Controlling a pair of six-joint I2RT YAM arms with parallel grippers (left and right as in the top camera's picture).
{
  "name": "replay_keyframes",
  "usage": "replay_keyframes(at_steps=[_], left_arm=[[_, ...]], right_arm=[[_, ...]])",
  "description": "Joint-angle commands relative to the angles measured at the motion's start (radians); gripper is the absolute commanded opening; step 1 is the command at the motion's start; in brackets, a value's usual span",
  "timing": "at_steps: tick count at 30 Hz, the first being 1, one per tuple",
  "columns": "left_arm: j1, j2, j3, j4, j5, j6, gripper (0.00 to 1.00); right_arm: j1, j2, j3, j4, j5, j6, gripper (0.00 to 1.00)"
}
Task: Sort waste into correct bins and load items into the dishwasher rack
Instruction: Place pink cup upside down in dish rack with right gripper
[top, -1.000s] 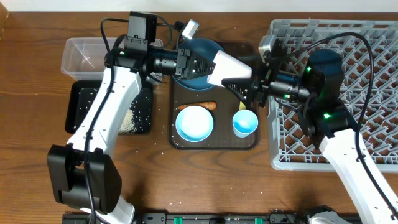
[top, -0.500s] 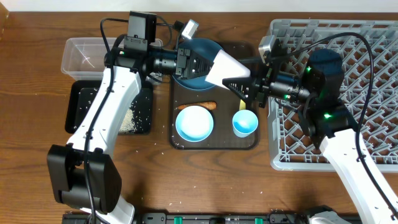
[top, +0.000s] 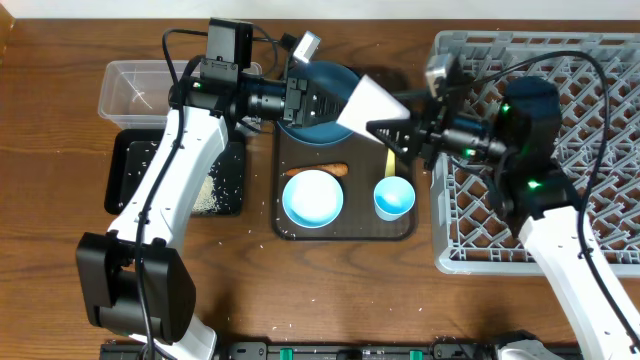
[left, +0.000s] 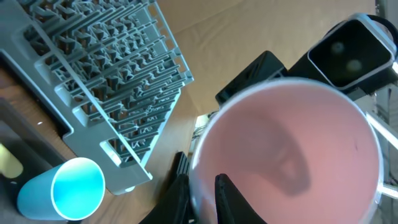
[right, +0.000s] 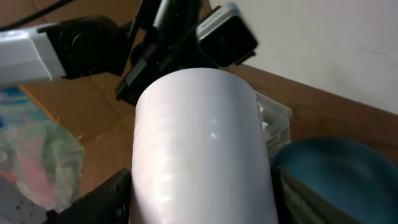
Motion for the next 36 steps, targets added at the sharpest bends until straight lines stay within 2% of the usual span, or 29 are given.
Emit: replay_keyframes(at_steps=[1,2,6,11,16,21,27,36], left_arm=[[0.025,0.002,0.000,0.003,-0.040,0.006,0.17],[0.031,0.002,0.000,0.003,-0.068,0.006,0.21],[0.049,0.002,0.000,0.002,-0.230,0.007,0.22],[0.048,0.002,0.000,-0.028,-0.557,0.007,0.22],[0.025,0.003,0.000,-0.100,-0.876,0.010,0.22],[-0.002,0.003,0.000,-0.171,-1.122,0.010,0.22],[-0.022,0.008,0.000,-0.237,-1.292,0.010,0.22],[-0.022,0.014,-0.036,-0.266,-1.367,0.011,0.22]], right_arm=[[-0.077,-0.037,-0.001,-0.013,0.011,0.083,0.63],[-0.097,-0.047,-0.001,-0.027,0.011,0.091,0.64],[-0.189,-0.092,0.000,-0.137,0.021,0.105,0.66],[-0.298,-0.156,0.003,-0.386,0.139,0.079,0.66],[-0.341,-0.203,0.082,-0.748,0.437,0.026,0.64],[-0.340,-0.198,0.235,-1.062,0.694,0.013,0.63],[-0.340,-0.170,0.343,-1.287,0.853,0.013,0.63],[-0.336,0.005,0.349,-1.423,0.875,0.013,0.62]])
